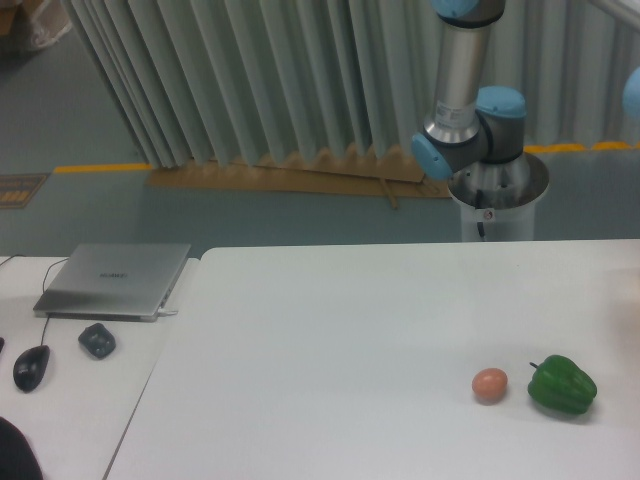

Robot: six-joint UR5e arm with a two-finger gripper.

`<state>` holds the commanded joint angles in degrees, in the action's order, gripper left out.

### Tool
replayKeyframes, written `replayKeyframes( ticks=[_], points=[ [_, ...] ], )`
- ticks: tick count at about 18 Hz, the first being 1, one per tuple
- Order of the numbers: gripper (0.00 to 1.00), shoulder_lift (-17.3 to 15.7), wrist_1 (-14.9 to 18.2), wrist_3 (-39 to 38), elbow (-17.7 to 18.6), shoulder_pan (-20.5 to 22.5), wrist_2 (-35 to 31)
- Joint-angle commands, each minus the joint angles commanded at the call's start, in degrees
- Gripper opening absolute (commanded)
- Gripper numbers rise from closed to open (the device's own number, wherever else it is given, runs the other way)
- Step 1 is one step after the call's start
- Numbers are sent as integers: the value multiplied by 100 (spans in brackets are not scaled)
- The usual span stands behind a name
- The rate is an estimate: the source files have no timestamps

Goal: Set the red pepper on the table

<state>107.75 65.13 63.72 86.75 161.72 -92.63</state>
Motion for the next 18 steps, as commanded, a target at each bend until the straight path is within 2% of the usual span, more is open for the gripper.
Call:
replayKeyframes(
  ticks=[6, 9, 11, 18],
  points=[
    [100, 474, -448, -105, -281, 0, -18],
    [100, 650, -483, -254, -413, -96, -27],
    [100, 808, -754, -674, -413, -184, -27],
    [100, 1028, -756, -1002, -273, -299, -62]
  ],
)
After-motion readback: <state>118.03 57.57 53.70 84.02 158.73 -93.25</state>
